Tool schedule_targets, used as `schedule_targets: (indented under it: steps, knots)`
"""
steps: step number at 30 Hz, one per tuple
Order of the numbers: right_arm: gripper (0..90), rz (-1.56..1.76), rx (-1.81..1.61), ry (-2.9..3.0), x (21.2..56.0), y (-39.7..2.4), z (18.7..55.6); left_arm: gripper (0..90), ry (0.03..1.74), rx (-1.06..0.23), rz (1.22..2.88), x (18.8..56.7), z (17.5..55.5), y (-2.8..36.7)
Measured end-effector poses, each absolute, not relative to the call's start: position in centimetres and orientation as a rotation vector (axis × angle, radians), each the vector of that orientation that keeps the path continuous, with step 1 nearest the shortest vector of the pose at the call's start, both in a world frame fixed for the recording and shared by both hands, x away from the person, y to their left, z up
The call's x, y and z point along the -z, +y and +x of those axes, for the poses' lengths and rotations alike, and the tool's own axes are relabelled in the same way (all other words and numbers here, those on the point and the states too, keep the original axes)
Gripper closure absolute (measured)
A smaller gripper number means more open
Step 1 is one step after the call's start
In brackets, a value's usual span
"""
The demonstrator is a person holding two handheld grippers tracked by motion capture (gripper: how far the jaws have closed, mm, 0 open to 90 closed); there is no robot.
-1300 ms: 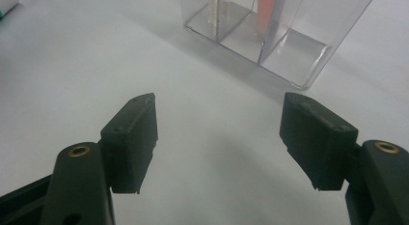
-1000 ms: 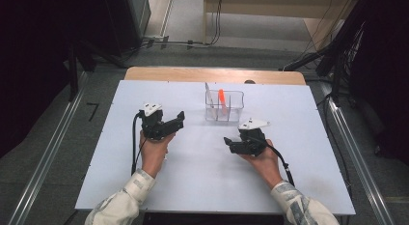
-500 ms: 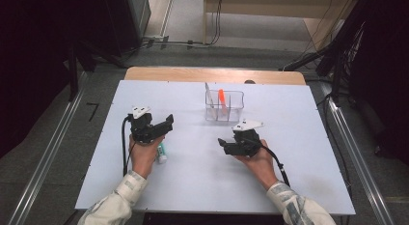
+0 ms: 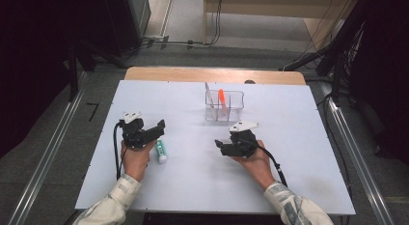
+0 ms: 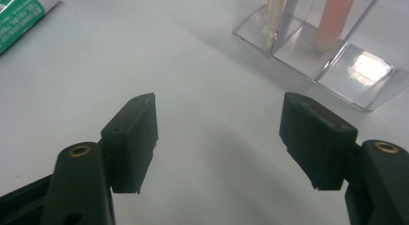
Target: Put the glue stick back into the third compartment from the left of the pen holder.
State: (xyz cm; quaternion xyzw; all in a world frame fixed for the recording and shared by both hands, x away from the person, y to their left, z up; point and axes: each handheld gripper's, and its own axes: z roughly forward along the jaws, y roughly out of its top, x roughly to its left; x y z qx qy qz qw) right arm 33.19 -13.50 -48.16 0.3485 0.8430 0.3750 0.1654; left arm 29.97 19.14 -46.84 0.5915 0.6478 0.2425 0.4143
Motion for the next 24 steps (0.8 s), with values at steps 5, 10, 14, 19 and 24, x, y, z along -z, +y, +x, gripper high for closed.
schedule_targets:
  steps: [5, 10, 14, 19, 24]
  knots:
    - [28.1, 0.994, -1.066, 2.394, 48.1, -13.8, 33.3, 18.1, 1.649, -0.636, 1.517, 47.4, 29.2, 18.8]
    - [28.1, 0.998, -1.067, 2.382, 47.9, -14.1, 33.3, 18.6, 1.674, -0.647, 1.526, 47.9, 28.9, 18.9]
    - [28.1, 1.021, -1.067, 2.369, 47.8, -14.5, 33.4, 18.8, 1.671, -0.647, 1.548, 48.1, 28.5, 18.6]
    - [28.0, 1.037, -1.064, 2.352, 47.7, -15.3, 33.7, 18.8, 1.679, -0.642, 1.572, 48.4, 28.3, 18.2]
    - [28.0, 1.048, -1.057, 2.345, 47.7, -15.7, 33.8, 21.8, 1.701, -0.633, 1.592, 48.8, 28.2, 18.1]
